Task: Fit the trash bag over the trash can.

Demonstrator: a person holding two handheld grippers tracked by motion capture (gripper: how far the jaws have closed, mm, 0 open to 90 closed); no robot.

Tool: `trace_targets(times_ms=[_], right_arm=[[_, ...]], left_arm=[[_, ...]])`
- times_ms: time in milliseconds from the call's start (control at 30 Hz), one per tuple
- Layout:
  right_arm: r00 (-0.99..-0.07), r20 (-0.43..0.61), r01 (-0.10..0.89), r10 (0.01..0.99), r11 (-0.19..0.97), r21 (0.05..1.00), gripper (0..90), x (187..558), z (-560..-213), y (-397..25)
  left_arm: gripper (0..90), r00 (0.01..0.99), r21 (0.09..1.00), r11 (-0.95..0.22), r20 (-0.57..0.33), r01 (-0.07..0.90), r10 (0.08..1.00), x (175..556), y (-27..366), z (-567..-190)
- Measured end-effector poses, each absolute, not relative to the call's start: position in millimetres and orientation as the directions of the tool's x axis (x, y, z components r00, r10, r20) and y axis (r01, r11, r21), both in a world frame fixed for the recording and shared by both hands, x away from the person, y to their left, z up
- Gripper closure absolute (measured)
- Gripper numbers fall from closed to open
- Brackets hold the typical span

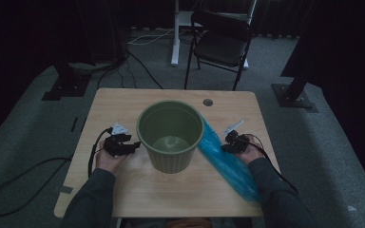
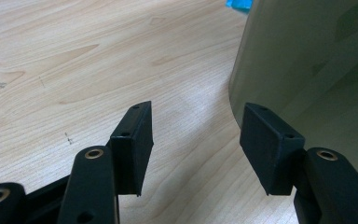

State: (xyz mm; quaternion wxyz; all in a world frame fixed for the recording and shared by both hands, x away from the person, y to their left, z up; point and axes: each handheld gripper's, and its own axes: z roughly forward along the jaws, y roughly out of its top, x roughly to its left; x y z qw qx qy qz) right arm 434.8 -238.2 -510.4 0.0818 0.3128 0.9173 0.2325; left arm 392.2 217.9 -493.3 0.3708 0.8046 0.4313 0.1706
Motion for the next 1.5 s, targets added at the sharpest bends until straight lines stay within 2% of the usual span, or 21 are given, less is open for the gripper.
trace_targets(times_ms=[533, 967, 1500], right_arm=[[-0.8, -0.002, 0.455, 0.6, 0.609, 0.65, 90.0, 414, -456, -260], [-0.806, -0.016, 0.406, 0.591, 0.573, 0.712, 90.0, 409, -426, -277], [-0.861, -0.025, 0.326, 0.508, 0.589, 0.739, 89.9, 409, -394, -283]], left_arm=[[44.2, 0.574, 0.74, -0.357, -0.047, 0.569, 0.818, 392, 217, -494], [44.3, 0.578, 0.743, -0.357, -0.048, 0.566, 0.815, 391, 216, -492], [45.5, 0.594, 0.752, -0.357, -0.058, 0.554, 0.802, 387, 213, -488]])
